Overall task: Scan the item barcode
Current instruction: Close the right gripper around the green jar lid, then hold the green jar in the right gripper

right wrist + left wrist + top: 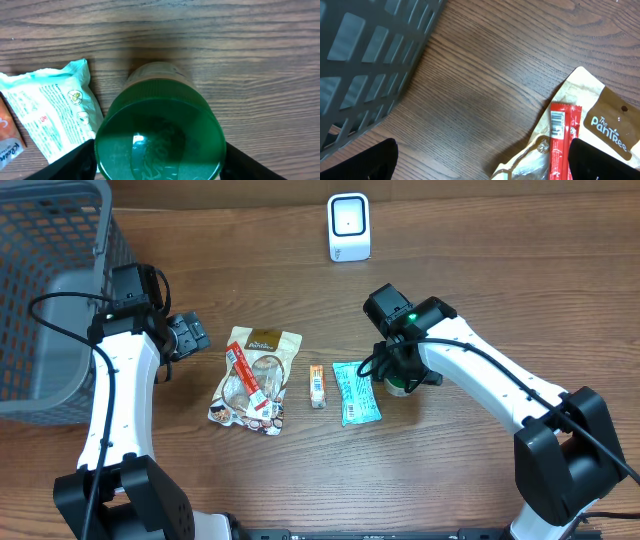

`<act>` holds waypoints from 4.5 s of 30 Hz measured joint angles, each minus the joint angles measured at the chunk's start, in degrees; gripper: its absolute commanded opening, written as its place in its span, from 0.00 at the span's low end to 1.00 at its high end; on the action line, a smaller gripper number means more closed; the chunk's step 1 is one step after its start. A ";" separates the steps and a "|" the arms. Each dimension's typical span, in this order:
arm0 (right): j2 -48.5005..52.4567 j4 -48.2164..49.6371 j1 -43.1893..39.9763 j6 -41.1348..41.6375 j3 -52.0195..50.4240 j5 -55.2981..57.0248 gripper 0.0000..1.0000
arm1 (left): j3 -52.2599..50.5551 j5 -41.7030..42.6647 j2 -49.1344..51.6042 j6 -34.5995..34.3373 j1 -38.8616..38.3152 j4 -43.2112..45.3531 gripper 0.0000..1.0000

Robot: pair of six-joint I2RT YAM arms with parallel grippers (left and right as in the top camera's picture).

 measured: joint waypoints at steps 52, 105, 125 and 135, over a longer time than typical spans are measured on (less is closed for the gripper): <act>0.00 9.09 0.00 -8.66 -4.48 -0.74 0.92 | 0.00 0.00 0.00 0.00 0.00 0.00 1.00; 0.00 19.52 -1.07 -8.81 -12.17 2.64 0.80 | 0.00 0.00 0.00 0.00 0.00 0.00 1.00; 0.00 18.58 -1.09 -8.57 -12.17 2.80 0.90 | 0.00 0.00 0.00 0.00 0.00 0.00 1.00; 0.02 15.37 -1.09 -8.59 -11.39 2.45 0.90 | 0.00 0.00 0.00 0.00 0.00 0.00 1.00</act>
